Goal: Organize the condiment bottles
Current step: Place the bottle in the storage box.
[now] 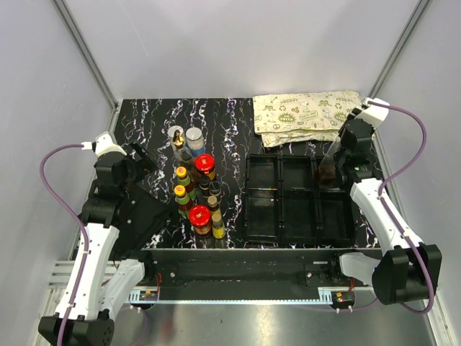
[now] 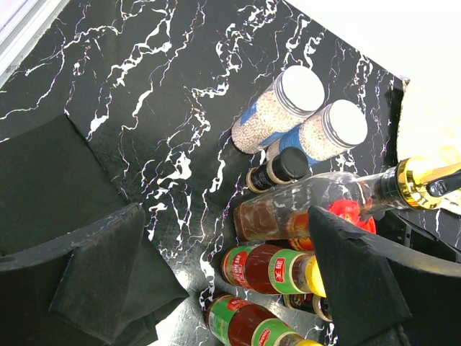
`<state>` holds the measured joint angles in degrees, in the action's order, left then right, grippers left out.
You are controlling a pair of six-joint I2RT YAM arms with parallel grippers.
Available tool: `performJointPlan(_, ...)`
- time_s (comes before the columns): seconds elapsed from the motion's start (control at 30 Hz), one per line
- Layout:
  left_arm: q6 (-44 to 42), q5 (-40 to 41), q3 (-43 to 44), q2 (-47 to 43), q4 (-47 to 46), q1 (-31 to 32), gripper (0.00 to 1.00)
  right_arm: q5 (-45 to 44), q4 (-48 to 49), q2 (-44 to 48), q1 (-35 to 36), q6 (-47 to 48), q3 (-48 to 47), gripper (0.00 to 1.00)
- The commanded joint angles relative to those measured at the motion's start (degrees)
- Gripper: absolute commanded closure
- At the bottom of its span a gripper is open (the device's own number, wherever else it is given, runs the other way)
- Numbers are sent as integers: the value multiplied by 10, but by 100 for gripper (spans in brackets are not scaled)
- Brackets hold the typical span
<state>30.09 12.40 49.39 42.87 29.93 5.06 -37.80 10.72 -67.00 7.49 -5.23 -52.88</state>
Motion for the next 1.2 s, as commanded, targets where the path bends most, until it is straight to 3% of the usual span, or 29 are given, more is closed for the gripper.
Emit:
performJointPlan(0.0, 4, -14, 19, 0, -22, -2, 1, -9, 33, 43, -1, 26, -18, 100)
performJointPlan(0.4, 4, -19, 19, 2, -23, -2, 1, -26, 201, -12, -3, 122, 36, 100)
performJointPlan(0.73, 4, -24, 19, 6, -25, -2, 1, -44, 431, -91, -2, 181, 97, 100)
performJointPlan(1.17, 4, -28, 19, 10, -27, -2, 1, -61, 542, -154, -2, 172, 142, 100)
